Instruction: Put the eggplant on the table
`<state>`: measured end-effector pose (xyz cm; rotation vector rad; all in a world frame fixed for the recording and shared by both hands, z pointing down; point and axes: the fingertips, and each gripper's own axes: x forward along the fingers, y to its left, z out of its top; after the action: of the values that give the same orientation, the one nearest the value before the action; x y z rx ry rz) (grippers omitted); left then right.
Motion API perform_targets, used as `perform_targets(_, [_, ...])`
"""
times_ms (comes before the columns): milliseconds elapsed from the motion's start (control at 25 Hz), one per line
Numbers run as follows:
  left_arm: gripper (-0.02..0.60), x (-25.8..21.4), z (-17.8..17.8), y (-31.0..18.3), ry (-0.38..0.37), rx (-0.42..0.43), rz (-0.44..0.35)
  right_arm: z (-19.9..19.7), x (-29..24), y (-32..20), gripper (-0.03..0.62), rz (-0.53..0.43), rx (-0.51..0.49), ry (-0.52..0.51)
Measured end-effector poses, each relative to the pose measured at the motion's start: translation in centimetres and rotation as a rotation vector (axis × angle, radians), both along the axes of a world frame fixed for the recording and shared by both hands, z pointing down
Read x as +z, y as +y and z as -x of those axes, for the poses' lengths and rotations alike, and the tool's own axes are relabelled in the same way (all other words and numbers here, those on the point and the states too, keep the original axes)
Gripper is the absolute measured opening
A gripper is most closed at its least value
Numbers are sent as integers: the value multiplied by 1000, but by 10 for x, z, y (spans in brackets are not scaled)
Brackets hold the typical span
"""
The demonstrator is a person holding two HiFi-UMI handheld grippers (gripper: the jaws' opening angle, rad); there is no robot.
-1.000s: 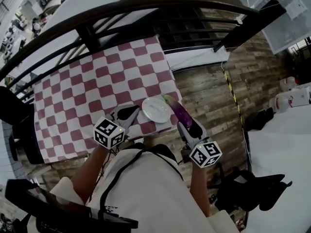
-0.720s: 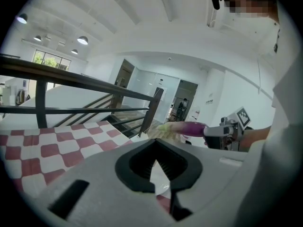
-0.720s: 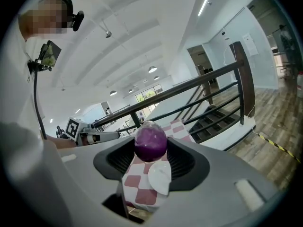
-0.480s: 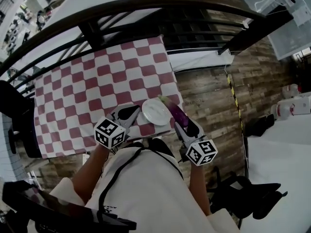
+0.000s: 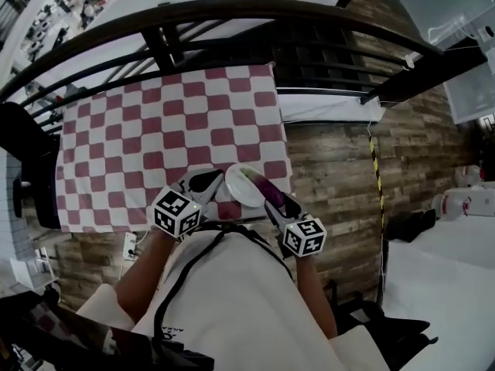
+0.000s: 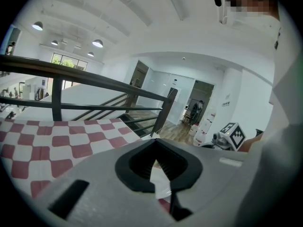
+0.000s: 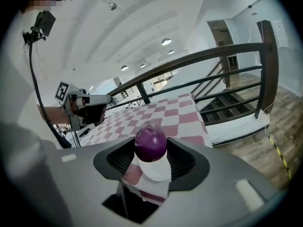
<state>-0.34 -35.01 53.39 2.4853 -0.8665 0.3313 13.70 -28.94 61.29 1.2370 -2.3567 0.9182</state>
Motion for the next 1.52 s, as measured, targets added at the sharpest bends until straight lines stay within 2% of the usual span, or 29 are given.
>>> perform_targets(280, [3, 10, 2, 1, -23, -31, 26, 18, 35, -8, 221, 48, -83, 28])
perform_targets(680, [3, 9, 11, 10, -34, -57, 30, 34, 53, -19, 221, 69, -84, 22])
perform_targets(1200, [3, 10, 16, 14, -32, -37, 34, 36, 76, -7, 222, 111, -161, 193])
perform_targets(1520, [3, 12, 16, 18, -28, -24, 38, 32, 89, -3, 222, 117, -259, 329])
